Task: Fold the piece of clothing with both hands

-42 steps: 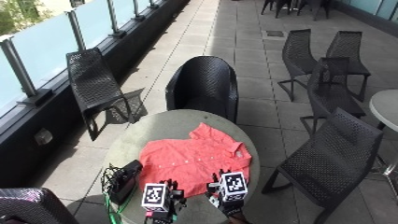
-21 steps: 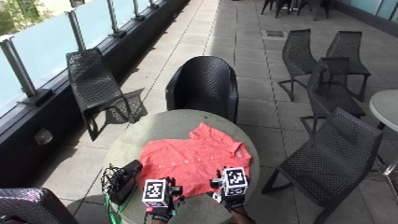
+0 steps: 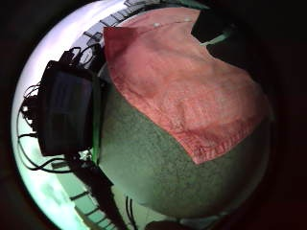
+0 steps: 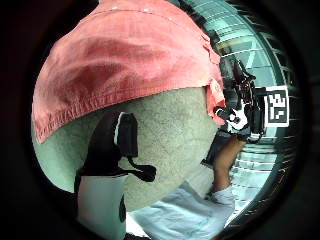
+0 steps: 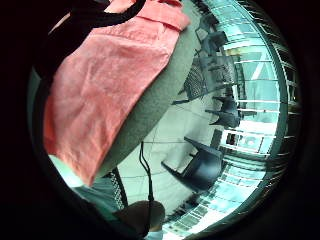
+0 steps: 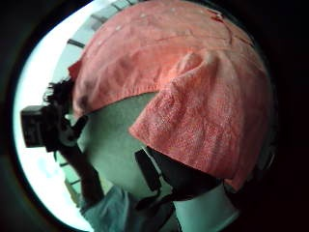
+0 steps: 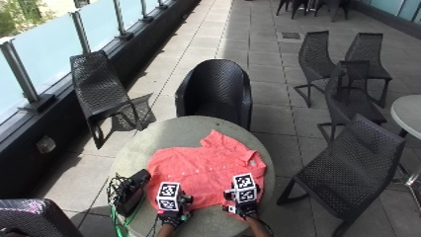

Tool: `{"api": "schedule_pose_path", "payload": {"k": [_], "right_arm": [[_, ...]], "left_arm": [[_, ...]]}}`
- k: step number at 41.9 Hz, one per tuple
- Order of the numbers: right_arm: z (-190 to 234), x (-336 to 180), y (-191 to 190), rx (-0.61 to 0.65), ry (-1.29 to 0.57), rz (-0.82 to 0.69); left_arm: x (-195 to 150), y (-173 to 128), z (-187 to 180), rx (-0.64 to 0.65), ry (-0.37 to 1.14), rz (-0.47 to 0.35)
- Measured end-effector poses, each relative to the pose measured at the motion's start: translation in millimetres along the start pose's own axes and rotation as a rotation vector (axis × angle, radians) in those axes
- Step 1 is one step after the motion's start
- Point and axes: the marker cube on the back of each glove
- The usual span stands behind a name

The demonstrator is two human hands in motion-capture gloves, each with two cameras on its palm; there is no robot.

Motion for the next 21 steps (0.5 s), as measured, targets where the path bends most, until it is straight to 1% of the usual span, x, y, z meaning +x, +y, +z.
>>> {"api": "schedule_pose_path", "payload": {"k": [4, 12, 16, 19, 21], "right_arm": [[-36.1, -7.2, 27.8, -0.017, -0.022, -0.015], [-39.0, -8.5, 26.2, -0.018, -0.06, -0.02], [-37.8, -10.7, 22.9, -0.009, -0.087, -0.018], [-38.1, -12.3, 17.3, 0.063, -0.087, -0.02], [-25.2, -8.3, 1.8, 0.133, -0.063, -0.013]], "left_arm": [[-0.4, -6.1, 6.2, -0.007, -0.002, 0.015], [1.2, -12.7, 9.2, 0.007, -0.008, 0.021], [0.5, -18.6, 7.4, 0.104, -0.051, 0.019], [-2.7, -24.8, 7.3, 0.195, -0.107, 0.015], [-3.6, -26.5, 4.6, 0.25, -0.129, 0.015]]}}
